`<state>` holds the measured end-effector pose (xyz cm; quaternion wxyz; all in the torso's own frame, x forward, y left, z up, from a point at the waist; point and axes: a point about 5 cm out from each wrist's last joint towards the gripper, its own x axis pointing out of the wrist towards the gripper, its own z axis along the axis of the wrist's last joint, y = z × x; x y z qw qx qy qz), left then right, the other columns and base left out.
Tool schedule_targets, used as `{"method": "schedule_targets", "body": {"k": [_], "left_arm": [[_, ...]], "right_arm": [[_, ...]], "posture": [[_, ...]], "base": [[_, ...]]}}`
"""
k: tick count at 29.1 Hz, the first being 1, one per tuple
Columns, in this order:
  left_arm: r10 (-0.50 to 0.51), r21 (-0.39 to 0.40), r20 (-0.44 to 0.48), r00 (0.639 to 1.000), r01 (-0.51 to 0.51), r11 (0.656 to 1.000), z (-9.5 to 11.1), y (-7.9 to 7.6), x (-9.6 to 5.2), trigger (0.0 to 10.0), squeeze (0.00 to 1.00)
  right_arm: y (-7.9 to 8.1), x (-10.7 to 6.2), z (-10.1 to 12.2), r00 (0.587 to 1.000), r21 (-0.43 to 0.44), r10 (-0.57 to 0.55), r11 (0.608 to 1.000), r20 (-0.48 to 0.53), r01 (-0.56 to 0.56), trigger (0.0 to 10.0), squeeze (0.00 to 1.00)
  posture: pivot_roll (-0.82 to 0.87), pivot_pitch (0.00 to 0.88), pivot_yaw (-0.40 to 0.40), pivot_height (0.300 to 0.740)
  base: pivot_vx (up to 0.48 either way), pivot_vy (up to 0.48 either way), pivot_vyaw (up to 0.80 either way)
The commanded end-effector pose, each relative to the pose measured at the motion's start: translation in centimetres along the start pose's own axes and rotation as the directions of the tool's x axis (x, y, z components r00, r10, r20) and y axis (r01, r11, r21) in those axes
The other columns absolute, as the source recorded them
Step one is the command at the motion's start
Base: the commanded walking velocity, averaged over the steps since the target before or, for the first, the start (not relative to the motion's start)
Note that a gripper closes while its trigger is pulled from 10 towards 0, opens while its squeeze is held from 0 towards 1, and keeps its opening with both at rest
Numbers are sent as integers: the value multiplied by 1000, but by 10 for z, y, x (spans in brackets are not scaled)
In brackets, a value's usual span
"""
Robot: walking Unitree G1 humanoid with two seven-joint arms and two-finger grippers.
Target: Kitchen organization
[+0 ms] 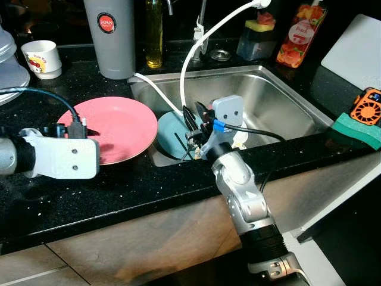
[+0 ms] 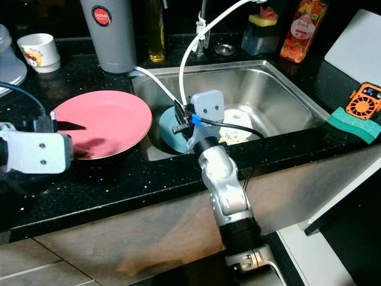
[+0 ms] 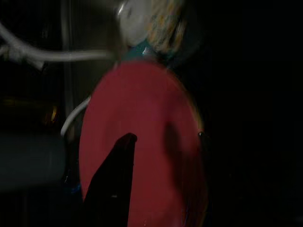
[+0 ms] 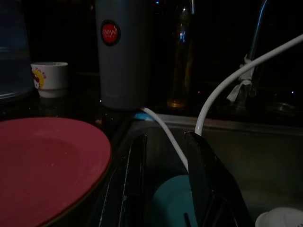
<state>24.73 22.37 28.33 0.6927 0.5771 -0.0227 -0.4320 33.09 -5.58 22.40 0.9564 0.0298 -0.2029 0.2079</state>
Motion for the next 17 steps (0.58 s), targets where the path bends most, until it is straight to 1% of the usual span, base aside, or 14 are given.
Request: {"method": "schedule_targets", "body": {"k": [1, 2, 3, 4, 5, 6, 9, 11, 12, 13, 14, 15, 17], "left_arm": [[-64, 6, 13, 998, 63, 998, 3, -5, 0, 10000, 0], [-93, 12, 0, 996, 93, 996, 1, -10, 2, 10000, 0], [-93, 12, 0, 996, 93, 996, 1, -10, 2, 10000, 0], [-146, 24, -41, 988, 147, 989, -6, -20, 4, 10000, 0], [-160, 27, -67, 985, 162, 986, -11, -24, 6, 10000, 0], [-160, 27, -67, 985, 162, 986, -11, -24, 6, 10000, 0], [-166, -3, -129, 978, 167, 986, -25, -36, 14, 10000, 0], [-128, -16, -185, 974, 127, 992, -36, -39, 21, 10000, 0], [-122, -38, -206, 971, 117, 992, -40, -43, 25, 10000, 0], [-122, -38, -206, 971, 117, 992, -40, -43, 25, 10000, 0], [-41, -7, -265, 963, 41, 999, -47, -39, 31, 10000, 0], [-41, -7, -265, 963, 41, 999, -47, -39, 31, 10000, 0], [53, 56, -311, 949, -37, 998, -55, -38, 40, 10000, 0]], "right_arm": [[-2, -2, -2, 1000, 0, -14, 1000, -4, 14, 10000, 0], [-3, -2, -2, 1000, 0, -16, 1000, -5, 16, 10000, 0], [-3, -2, -2, 1000, 0, -16, 1000, -5, 16, 10000, 0], [-4, -3, -3, 1000, -1, -17, 1000, -8, 17, 10000, 0], [-4, -4, -4, 1000, -1, -17, 1000, -8, 17, 10000, 0], [-4, -4, -4, 1000, -1, -17, 1000, -8, 17, 10000, 0], [-4, -3, -4, 1000, -1, -20, 1000, -7, 20, 10000, 0], [-4, -3, -4, 1000, 1, -22, 1000, -6, 22, 10000, 0], [-4, -3, -3, 1000, 0, -19, 1000, -5, 19, 10000, 0], [-4, -3, -3, 1000, 0, -19, 1000, -5, 19, 10000, 0], [-4, -3, -3, 1000, -3, -16, 1000, -5, 16, 10000, 0], [-4, -3, -3, 1000, -3, -16, 1000, -5, 16, 10000, 0], [-4, -2, -3, 1000, -3, -16, 1000, -5, 16, 10000, 0]], "posture": [[234, 53, -43, 740], [235, 55, -43, 740], [235, 55, -43, 740], [235, 55, -43, 740], [235, 55, -43, 740], [235, 55, -43, 740], [231, 57, -42, 740], [231, 57, -42, 740], [229, 58, -46, 740], [229, 58, -46, 740], [229, 58, -46, 740], [229, 58, -46, 740], [229, 58, -46, 740]], "base": [[0, 0, 0], [0, 0, 0], [0, 0, 0], [0, 0, 0], [0, 0, 0], [0, 0, 0], [0, 0, 0], [0, 0, 0], [0, 0, 0], [0, 0, 0], [0, 0, 0], [0, 0, 0], [0, 0, 0]]}}
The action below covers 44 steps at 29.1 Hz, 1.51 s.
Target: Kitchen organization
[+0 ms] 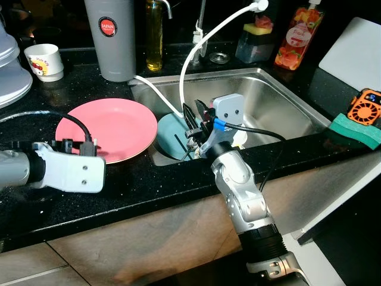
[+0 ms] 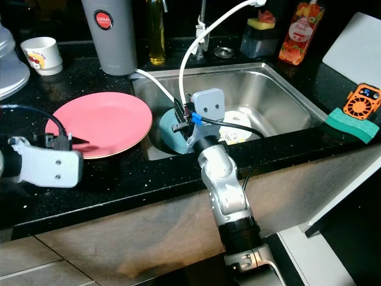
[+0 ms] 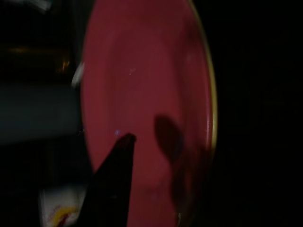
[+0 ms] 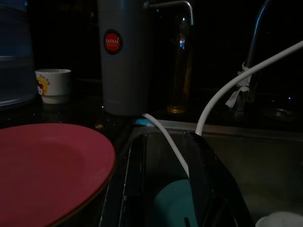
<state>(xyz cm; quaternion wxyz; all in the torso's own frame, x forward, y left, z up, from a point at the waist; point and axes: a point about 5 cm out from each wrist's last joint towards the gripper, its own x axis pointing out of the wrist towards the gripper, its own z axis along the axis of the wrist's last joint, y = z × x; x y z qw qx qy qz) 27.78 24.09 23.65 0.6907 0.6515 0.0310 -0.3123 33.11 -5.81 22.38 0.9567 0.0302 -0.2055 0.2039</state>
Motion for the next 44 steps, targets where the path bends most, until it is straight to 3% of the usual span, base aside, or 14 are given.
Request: {"method": "schedule_targets", "body": {"k": [1, 2, 3, 4, 5, 6, 17, 22, 23, 25, 26, 31, 33, 44], "left_arm": [[-19, 1, -53, 998, 19, 1000, -7, -20, 14, 10000, 0], [10, 0, -60, 998, -10, 1000, -7, -24, 19, 10000, 0], [51, 2, -59, 997, -51, 999, -6, -31, 27, 8314, 0], [70, -6, -55, 996, -71, 997, -5, -36, 31, 4706, 0], [70, -6, -55, 996, -71, 997, -5, -36, 31, 4706, 0], [88, -5, -39, 995, -88, 996, -2, -40, 35, 0, 0], [332, 79, 91, 939, -339, 937, 16, -20, 44, 0, 0], [486, 100, 137, 863, -501, 860, 23, 8, 40, 0, 0], [526, 109, 152, 837, -543, 833, 25, 16, 39, 4471, 0], [550, 116, 161, 819, -569, 814, 26, 20, 38, 4471, 0], [568, 119, 184, 802, -591, 798, 30, 24, 37, 10000, 0], [568, 165, 243, 786, -611, 775, 36, 27, 37, 10000, 0], [556, 211, 274, 785, -613, 762, 35, 34, 39, 10000, 0], [515, 298, 368, 774, -623, 723, 45, 44, 50, 10000, 0]], "right_arm": [[-2, -2, -3, 1000, -1, -9, 1000, -10, 9, 10000, 0], [-2, -2, -3, 1000, 0, -10, 1000, -9, 10, 10000, 0], [-3, -2, -3, 1000, 1, -13, 1000, -9, 13, 10000, 0], [-3, -2, -3, 1000, 2, -15, 1000, -9, 15, 10000, 0], [-3, -2, -3, 1000, 2, -15, 1000, -9, 15, 10000, 0], [-3, -2, -3, 1000, 3, -17, 1000, -9, 17, 10000, 0], [-5, -2, -3, 1000, -2, -21, 1000, -7, 21, 10000, 0], [-10, 0, -1, 999, -7, -37, 999, -1, 37, 10000, 0], [-12, 0, 0, 999, -12, -44, 999, 2, 44, 10000, 0], [-14, 1, 0, 999, -16, -49, 999, 3, 49, 10000, 0], [-19, 1, 1, 998, 6, -69, 998, 4, 69, 10000, 0], [-39, 5, 8, 986, 189, -164, 969, 8, 159, 10000, 0], [-55, 12, 47, 976, 444, -152, 893, 158, 67, 10000, 0], [-44, 28, 58, 986, 532, -11, 843, 165, -79, 10000, 0]], "posture": [[227, 62, -52, 740], [227, 62, -52, 740], [227, 62, -52, 740], [227, 62, -52, 740], [227, 62, -52, 740], [227, 62, -52, 740], [224, 65, -55, 740], [227, 53, -52, 740], [227, 53, -52, 740], [227, 53, -52, 740], [227, 49, -54, 740], [230, 41, -58, 740], [232, 31, -61, 740], [248, 11, -80, 740]], "base": [[0, 0, 0], [0, 0, 0], [0, 0, 0], [0, 0, 0], [0, 0, 0], [0, 0, 0], [0, 0, 0], [0, 0, 0], [0, 0, 0], [0, 0, 0], [0, 0, 0], [0, 0, 0], [0, 0, 0], [0, 0, 0]]}}
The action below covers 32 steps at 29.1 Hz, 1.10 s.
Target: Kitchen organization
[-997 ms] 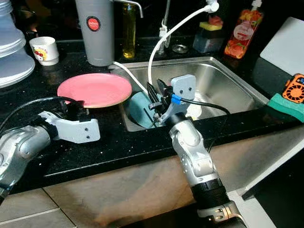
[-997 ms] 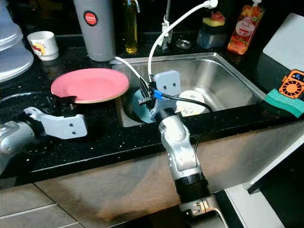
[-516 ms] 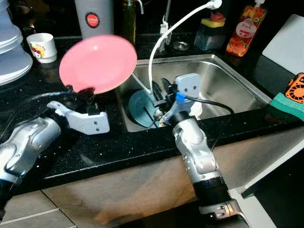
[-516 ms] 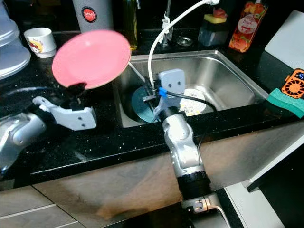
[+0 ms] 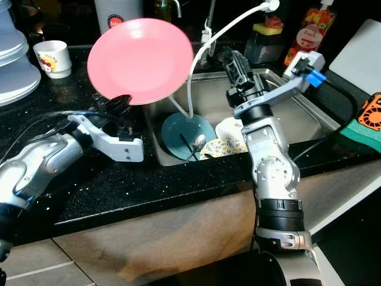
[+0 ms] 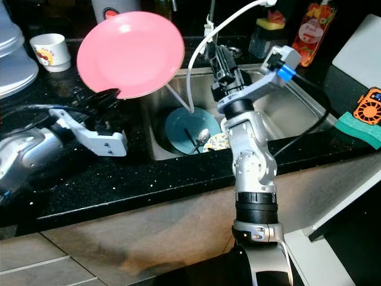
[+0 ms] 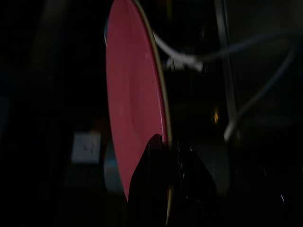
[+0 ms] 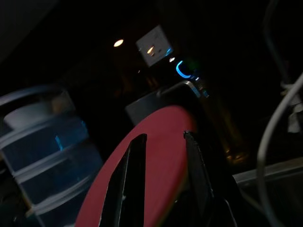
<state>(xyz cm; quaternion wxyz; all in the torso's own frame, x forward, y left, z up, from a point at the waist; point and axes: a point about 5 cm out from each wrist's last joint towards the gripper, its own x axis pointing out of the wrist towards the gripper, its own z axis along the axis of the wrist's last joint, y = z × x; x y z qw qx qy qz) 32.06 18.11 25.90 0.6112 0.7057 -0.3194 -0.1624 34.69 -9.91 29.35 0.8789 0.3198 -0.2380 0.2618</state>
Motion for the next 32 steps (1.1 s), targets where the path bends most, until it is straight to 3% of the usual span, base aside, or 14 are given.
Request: {"method": "schedule_targets", "body": {"k": [1, 4, 9, 13, 16, 24, 28, 32], "left_arm": [[3, 20, 18, 1000, -4, 1000, 2, 0, 3, 10000, 0], [8, 26, 18, 1000, -9, 1000, 1, 0, 4, 10000, 0], [-23, 88, 85, 996, 16, 996, 6, -5, 15, 10000, 0], [-15, 97, 90, 996, 6, 995, 3, -4, 22, 10000, 0], [-16, 107, 103, 995, 5, 994, 3, -8, 32, 10000, 0], [-63, 210, 152, 986, 30, 977, -2, -6, 42, 10000, 0], [-141, 310, 206, 968, 72, 948, -7, -5, 39, 10000, 0], [-157, 331, 216, 964, 79, 940, -9, -4, 38, 10000, 0]], "right_arm": [[-1, 1, -6, 999, -10, -3, 1000, -49, 2, 10000, 0], [-1, 2, -9, 997, -6, 1, 1000, -77, -2, 10000, 0], [-7, 10, -16, 986, 105, -28, 993, -163, 46, 10000, 0], [-15, 14, -11, 985, 169, -61, 982, -160, 88, 10000, 0], [-26, 16, -8, 981, 312, -92, 940, -168, 141, 10000, 0], [-45, 18, 4, 967, 347, -174, 909, -185, 230, 10000, 0], [-51, 18, 7, 958, 348, -186, 902, -218, 254, 10000, 0], [-53, 18, 9, 956, 350, -189, 900, -226, 261, 10000, 0]], "posture": [[248, 11, -80, 740], [248, 11, -80, 740], [264, 11, -111, 740], [260, 10, -108, 740], [257, 0, -93, 740], [236, 0, -99, 740], [230, 0, -111, 740], [227, 3, -116, 740]], "base": [[0, 0, 0], [0, 0, 0], [0, 0, 0], [0, 0, 0], [0, 0, 0], [0, 0, 0], [0, 0, 0], [0, 0, 0]]}}
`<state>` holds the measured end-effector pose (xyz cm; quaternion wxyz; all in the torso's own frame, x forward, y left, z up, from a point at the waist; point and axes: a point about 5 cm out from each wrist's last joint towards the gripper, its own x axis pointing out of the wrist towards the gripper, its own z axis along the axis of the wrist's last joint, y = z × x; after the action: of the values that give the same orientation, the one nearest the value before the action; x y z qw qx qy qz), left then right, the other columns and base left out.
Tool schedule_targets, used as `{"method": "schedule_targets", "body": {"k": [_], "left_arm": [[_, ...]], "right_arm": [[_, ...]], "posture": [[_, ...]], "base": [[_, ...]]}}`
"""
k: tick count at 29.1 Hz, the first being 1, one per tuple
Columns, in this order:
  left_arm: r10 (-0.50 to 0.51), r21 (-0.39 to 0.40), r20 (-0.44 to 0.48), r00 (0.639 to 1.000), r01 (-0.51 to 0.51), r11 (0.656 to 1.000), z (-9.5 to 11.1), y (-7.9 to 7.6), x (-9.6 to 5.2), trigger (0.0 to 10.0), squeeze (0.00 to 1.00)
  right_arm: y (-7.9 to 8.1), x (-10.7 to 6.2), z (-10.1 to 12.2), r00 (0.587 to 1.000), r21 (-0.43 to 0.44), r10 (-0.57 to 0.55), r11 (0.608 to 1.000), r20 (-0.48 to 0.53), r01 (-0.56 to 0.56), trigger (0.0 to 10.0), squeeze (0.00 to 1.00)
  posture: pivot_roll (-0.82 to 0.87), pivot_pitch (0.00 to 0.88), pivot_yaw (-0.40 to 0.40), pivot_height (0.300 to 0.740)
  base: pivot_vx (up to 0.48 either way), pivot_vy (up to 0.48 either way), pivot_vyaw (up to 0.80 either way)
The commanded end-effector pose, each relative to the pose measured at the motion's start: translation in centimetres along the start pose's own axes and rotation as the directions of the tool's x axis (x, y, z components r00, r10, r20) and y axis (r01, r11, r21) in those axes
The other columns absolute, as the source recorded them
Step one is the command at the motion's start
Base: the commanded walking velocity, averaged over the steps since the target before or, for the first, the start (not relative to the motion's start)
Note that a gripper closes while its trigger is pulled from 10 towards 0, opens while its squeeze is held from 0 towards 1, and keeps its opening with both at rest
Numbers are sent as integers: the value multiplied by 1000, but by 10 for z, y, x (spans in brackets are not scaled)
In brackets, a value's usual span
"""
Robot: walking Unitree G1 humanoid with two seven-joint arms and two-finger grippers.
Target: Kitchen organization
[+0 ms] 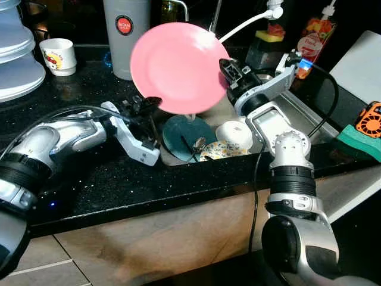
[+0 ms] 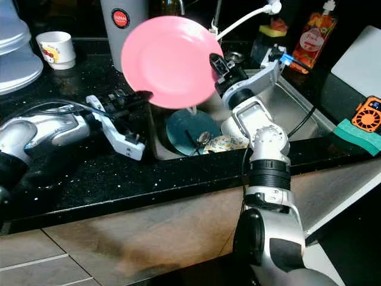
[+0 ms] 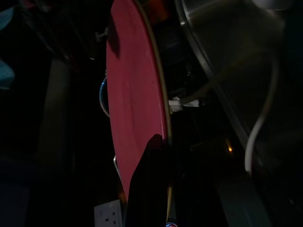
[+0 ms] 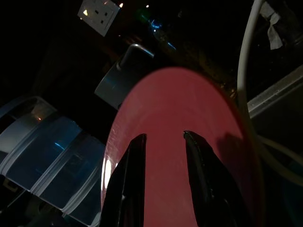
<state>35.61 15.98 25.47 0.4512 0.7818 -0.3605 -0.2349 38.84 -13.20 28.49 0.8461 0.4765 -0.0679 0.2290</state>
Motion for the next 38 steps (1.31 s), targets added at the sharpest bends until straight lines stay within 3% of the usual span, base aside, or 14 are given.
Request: {"method": "schedule_targets", "body": {"k": [1, 16, 38], "left_arm": [[5, 44, 12, 1000, -6, 999, -7, 7, -4, 10000, 0], [21, 71, 46, 999, -24, 997, -14, 14, -8, 10000, 0], [15, 73, 51, 999, -19, 997, -17, 16, -13, 10000, 0]], "right_arm": [[-1, 1, 4, 1000, 14, -10, 1000, -9, 11, 10000, 0], [-15, -4, 7, 997, -106, -73, 992, -36, 68, 10000, 0], [-8, -3, 17, 999, -174, -39, 984, -6, 38, 10000, 0]], "posture": [[227, 3, -116, 740], [226, 17, -127, 740], [219, 23, -139, 740]], "base": [[0, 0, 0], [0, 0, 0], [0, 0, 0]]}}
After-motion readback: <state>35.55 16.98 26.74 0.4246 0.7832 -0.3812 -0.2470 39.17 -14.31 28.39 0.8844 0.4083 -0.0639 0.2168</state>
